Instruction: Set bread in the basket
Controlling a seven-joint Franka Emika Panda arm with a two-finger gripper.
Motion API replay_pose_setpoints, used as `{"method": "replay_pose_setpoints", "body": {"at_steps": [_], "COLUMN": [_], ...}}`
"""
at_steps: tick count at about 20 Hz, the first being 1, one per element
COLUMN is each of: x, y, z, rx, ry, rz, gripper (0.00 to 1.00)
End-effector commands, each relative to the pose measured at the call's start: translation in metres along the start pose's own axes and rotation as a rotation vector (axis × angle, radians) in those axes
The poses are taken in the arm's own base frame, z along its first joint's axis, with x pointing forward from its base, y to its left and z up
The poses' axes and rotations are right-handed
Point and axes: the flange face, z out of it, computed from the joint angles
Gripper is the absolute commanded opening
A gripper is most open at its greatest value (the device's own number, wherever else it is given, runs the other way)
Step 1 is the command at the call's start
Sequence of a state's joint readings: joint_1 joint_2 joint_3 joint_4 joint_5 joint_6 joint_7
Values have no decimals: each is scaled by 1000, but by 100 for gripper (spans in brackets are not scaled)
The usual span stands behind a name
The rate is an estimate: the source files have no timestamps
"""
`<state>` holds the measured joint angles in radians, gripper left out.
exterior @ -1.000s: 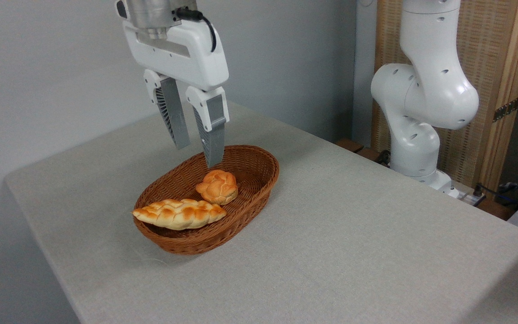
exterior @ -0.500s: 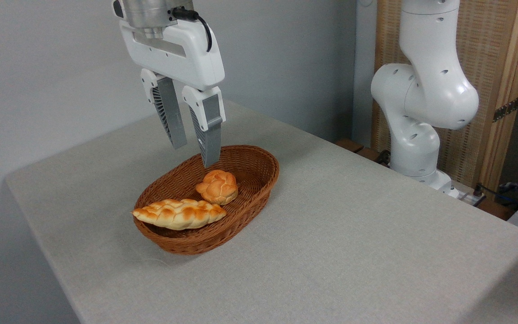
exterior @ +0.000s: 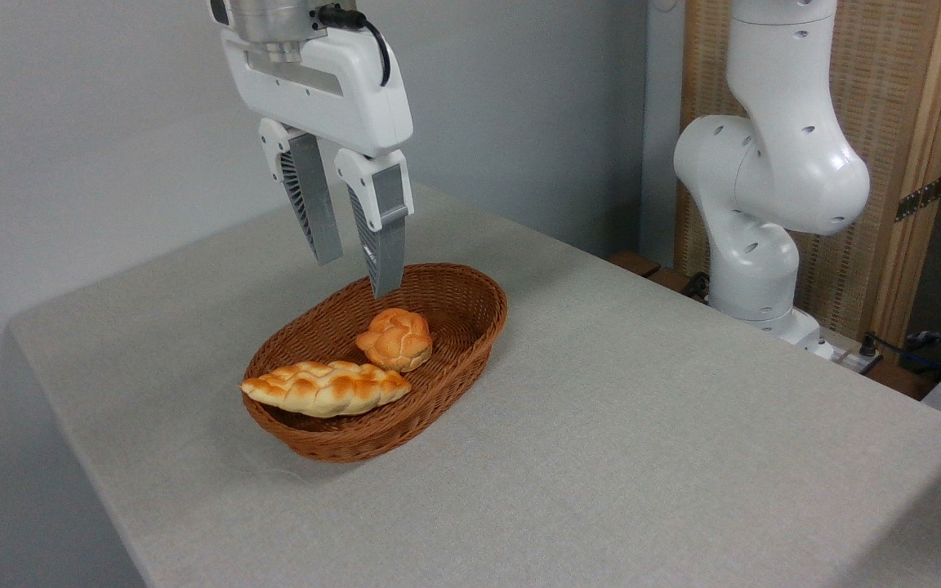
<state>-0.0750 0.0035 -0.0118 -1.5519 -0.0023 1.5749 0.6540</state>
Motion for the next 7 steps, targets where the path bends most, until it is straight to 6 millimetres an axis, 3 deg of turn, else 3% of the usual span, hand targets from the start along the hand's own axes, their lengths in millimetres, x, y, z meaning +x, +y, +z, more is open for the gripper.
{"method": "replay_pose_setpoints", "body": {"at_steps": [1, 7], "x": [-8, -8], "y": [9, 10], "z": [-2, 3], "rx": [-11, -17], "ry": [-1, -10], "rz": [-9, -8], "gripper": [100, 100]}}
